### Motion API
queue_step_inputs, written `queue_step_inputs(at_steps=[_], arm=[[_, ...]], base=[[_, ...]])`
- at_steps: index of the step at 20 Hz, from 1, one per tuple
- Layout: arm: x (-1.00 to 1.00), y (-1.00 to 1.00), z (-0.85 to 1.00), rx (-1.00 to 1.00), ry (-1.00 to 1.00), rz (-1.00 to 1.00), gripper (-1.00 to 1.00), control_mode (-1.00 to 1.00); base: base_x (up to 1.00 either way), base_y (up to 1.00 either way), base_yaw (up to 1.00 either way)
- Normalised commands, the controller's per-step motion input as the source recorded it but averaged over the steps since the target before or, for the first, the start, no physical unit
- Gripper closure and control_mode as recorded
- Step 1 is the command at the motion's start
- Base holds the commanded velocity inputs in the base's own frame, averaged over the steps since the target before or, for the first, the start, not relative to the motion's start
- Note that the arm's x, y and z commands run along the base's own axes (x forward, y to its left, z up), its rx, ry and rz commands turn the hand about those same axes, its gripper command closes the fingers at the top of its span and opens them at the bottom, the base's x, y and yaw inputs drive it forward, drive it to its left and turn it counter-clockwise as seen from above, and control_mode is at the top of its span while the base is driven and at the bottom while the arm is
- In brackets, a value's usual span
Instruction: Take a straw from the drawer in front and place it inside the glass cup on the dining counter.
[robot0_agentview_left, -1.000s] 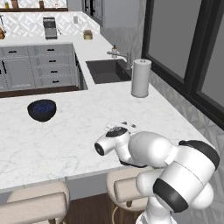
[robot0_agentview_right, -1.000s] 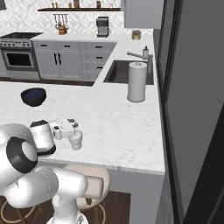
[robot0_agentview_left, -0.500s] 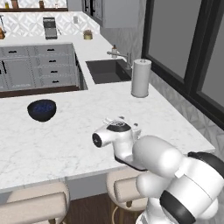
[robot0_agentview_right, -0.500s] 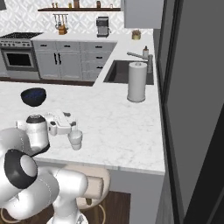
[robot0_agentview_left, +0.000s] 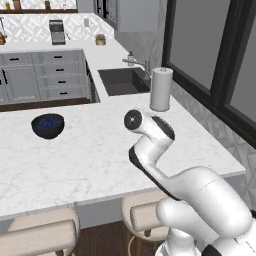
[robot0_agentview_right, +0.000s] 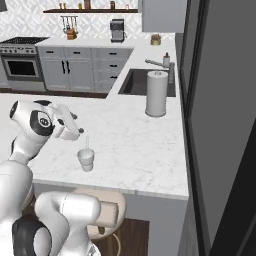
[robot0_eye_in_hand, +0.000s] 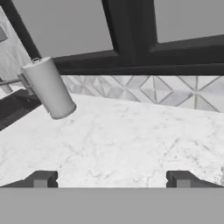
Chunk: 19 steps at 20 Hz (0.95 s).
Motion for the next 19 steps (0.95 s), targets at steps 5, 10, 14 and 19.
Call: queue_step_inputs(at_steps=[5,10,14,19], arm=[[-0.12,-0.47,1.0,0.55,0.51,0.02,-1.0,-1.0],[-0.33,-0.44,0.42,0.28,0.51,0.03,-1.0,-1.0],[-0.81,-0.31,-0.05,0.02,0.27,0.02,-1.0,-1.0],[-1.0,-0.4,-0.26,0.0,0.05,0.03,-1.0,-1.0]], base=[[0.0,0.0,0.0],[0.0,0.0,0.0],[0.0,0.0,0.0],[0.0,0.0,0.0]])
